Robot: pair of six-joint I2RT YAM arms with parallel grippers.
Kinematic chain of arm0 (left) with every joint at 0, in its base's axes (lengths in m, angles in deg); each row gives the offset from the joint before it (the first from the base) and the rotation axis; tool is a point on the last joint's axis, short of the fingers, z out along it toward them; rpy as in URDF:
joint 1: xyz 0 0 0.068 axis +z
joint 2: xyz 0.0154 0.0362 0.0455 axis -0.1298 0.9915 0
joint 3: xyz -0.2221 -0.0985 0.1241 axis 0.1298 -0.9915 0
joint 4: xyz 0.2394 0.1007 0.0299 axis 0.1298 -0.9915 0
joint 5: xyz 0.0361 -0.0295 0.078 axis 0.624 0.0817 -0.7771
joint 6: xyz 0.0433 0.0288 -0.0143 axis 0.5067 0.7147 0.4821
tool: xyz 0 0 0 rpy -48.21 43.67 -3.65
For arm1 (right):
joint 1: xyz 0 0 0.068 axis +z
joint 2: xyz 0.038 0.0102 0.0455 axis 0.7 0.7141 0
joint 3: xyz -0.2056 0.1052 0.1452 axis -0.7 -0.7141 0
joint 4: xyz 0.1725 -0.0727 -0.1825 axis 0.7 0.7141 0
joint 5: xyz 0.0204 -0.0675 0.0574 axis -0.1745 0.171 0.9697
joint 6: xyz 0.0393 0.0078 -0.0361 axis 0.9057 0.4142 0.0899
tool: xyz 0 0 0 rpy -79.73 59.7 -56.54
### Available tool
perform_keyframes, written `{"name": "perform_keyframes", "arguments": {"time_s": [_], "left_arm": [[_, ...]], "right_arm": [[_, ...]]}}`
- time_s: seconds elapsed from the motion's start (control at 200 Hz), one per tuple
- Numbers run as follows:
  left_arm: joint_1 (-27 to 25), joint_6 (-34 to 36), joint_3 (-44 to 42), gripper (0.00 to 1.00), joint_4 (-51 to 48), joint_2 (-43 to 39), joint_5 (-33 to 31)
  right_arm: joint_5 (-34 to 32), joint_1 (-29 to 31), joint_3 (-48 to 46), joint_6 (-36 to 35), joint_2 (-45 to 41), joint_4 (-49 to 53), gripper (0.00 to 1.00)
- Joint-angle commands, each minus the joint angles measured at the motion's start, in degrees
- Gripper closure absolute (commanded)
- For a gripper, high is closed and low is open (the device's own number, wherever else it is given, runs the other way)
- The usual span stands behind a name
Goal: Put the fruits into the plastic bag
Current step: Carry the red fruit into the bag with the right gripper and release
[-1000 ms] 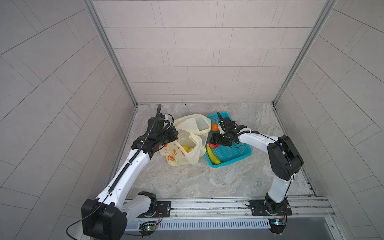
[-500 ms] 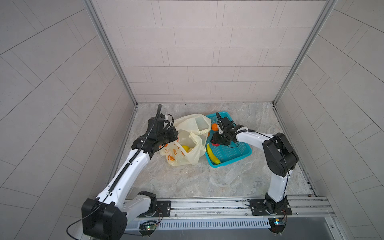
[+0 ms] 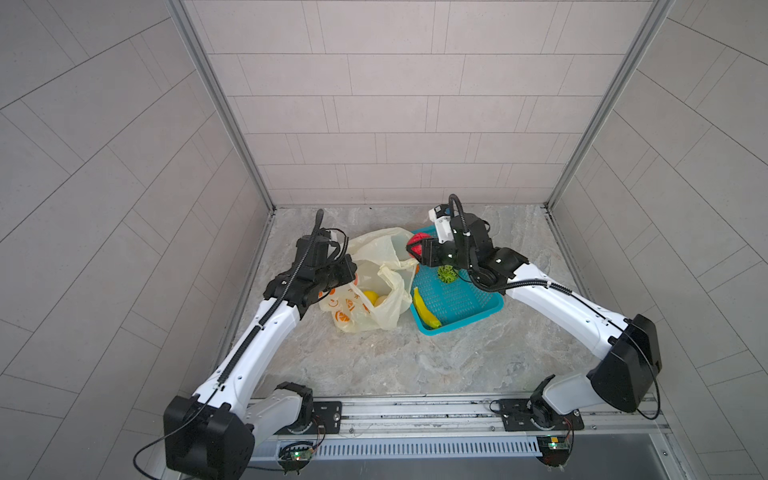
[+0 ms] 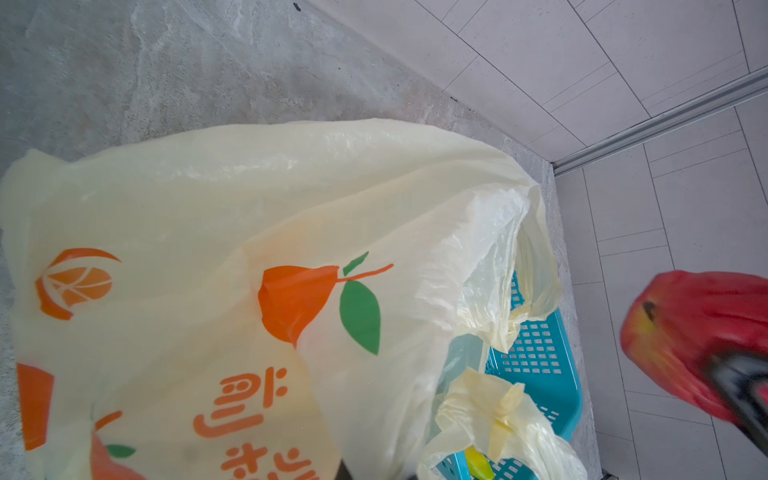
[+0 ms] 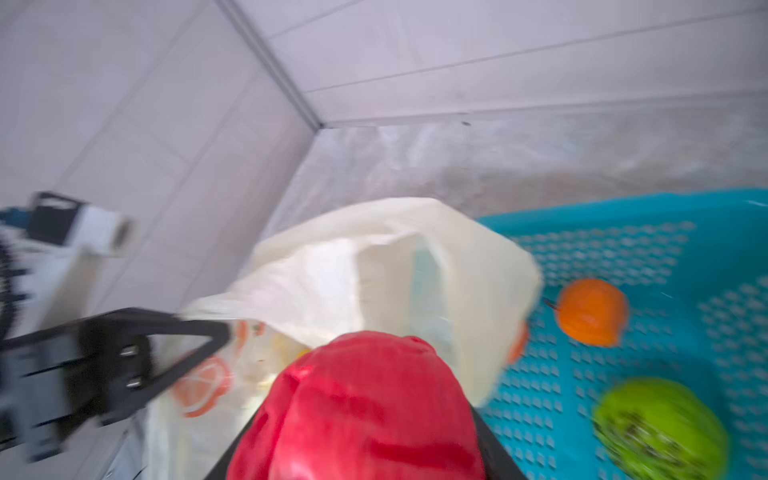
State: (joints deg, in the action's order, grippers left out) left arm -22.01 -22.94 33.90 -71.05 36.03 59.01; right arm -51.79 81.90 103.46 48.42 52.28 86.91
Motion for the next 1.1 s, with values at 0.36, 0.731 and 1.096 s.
{"name": "perform_keyframes", "arguments": {"time_s": [0.36, 0.731, 1.096], "left_arm": [[0.21, 0.44, 0.08, 1.00, -1.54, -2.02, -2.91], [0.22, 1.44, 0.46, 1.00, -2.14, -2.20, -3.45], [0.22, 1.70, 1.26, 1.00, -2.53, -1.69, -3.46]], "right_arm": [[10.40, 8.80, 13.82, -7.19, 19.49, 8.80, 0.49], [10.79, 9.19, 20.56, -10.68, 27.71, 17.32, 0.37], [10.81, 9.31, 22.99, -11.80, 26.75, 16.15, 0.18]]}}
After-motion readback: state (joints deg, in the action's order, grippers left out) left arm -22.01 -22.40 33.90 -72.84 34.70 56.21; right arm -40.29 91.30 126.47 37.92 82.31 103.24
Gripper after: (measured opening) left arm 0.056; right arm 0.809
